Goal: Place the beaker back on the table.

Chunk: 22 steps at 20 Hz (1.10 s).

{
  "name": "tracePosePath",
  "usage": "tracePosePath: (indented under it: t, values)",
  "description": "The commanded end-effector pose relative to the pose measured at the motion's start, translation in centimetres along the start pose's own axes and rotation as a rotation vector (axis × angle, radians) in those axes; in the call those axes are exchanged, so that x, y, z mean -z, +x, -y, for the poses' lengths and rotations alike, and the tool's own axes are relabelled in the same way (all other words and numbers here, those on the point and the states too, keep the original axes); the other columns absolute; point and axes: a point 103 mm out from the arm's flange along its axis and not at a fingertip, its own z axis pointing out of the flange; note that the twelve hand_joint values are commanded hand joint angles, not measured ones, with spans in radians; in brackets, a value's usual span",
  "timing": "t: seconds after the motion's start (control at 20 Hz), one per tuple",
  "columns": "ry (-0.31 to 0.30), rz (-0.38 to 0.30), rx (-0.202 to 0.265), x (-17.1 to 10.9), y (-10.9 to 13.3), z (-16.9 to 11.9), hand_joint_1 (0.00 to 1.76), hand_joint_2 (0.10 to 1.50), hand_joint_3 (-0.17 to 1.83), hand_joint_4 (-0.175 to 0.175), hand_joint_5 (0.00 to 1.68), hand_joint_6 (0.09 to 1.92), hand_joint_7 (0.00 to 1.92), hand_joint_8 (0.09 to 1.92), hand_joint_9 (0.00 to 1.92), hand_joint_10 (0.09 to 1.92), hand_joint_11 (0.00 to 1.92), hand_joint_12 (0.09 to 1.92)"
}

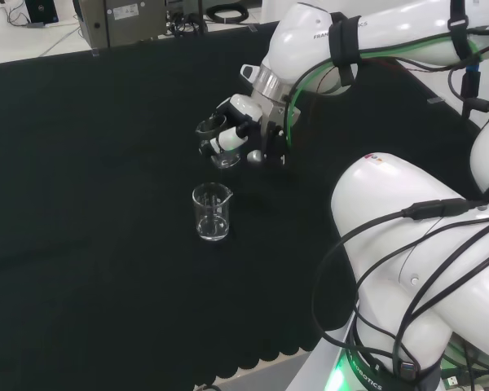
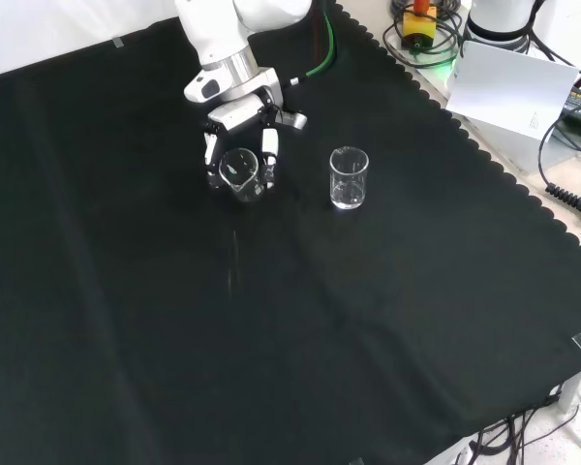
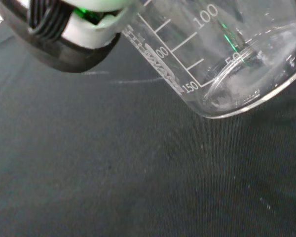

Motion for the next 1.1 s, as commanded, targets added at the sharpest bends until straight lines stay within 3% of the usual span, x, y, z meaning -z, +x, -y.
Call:
tracePosePath:
  t: [0.05, 0.45, 0.7, 0.85, 1.1]
  values:
    - [0.029, -0.01, -0.002, -0.9, -0.4, -0.1, 1.42, 1.03, -0.17, -0.149, 1.23, 0.56, 1.29, 0.63, 1.58, 0.09, 1.31, 0.64]
    - [0.044, 0.003, -0.007, -1.2, -0.7, 0.0, 1.42, 1.03, -0.17, -0.136, 1.21, 0.61, 1.27, 0.65, 1.58, 0.09, 1.29, 0.65]
    - [0.074, 0.022, 0.0, -1.1, -0.7, 0.4, 1.4, 1.07, -0.15, -0.098, 1.07, 0.89, 1.1, 0.88, 1.54, 0.09, 1.2, 0.68]
    - [0.087, 0.028, 0.004, -1.0, -0.8, 0.7, 1.23, 1.08, -0.09, -0.162, 1.09, 0.82, 1.01, 0.84, 1.42, 0.09, 1.2, 0.72]
    - [0.016, -0.008, 0.003, -0.6, -1.2, 1.2, 1.19, 1.07, -0.07, -0.175, 1.13, 0.76, 0.97, 0.78, 1.34, 0.09, 1.19, 0.78]
